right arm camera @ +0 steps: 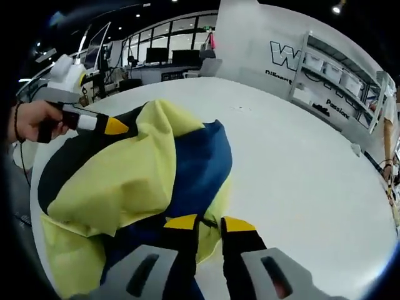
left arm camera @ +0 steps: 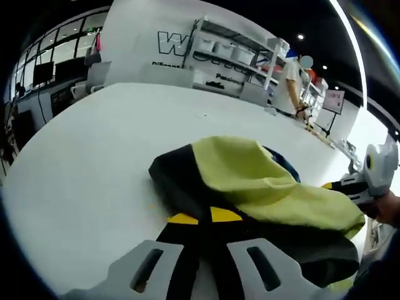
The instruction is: Fold the garment on the visible template until the final outline fits inside the template.
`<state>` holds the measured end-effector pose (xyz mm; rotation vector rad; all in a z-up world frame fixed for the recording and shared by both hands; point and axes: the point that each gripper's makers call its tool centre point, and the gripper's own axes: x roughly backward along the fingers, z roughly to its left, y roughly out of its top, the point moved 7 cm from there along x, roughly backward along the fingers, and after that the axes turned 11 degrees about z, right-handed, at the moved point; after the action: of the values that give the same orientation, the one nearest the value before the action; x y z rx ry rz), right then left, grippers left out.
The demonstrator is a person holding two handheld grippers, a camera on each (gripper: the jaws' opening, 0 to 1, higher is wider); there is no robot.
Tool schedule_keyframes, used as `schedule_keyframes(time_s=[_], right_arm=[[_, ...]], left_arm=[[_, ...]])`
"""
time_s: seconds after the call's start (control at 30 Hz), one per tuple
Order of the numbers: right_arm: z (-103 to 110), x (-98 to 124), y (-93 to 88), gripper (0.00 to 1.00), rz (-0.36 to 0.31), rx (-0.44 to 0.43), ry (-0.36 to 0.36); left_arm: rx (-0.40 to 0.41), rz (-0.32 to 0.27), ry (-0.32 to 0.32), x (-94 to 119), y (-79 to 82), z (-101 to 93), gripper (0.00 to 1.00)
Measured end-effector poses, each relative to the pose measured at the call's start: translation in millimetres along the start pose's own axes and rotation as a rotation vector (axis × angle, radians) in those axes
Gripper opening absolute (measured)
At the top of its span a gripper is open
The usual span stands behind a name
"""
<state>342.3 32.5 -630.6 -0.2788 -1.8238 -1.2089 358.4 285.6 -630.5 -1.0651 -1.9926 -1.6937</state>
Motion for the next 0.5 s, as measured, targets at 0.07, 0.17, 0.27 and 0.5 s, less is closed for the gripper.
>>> schedule_keyframes(time_s=[0.07,0.17,0.27,0.5], right_arm=[[0.3,-0.3,-0.2,0.02,0.002,0.004,-0.001],[-0.1,-2.7,-1.3,0.00,0.013,0.016,-0.008],[4.0,-3.2,1.6,0.00,0.002,0.058,-0.003],[1.4,-0.2,2.1,0.00,-0.006,0.046,0.014]], left_arm=[[-0.001,0.001,0.000,-0.2,-0.1,0.2,0.00],[0.003,-0.003,0.004,-0.4,0.5,2.4,0.00],[0.055,-0.035,-0.027,4.8,5.4,6.4,0.00],[0.053,-0.052,-0.019,14.9,9.7,12.8,0.00]])
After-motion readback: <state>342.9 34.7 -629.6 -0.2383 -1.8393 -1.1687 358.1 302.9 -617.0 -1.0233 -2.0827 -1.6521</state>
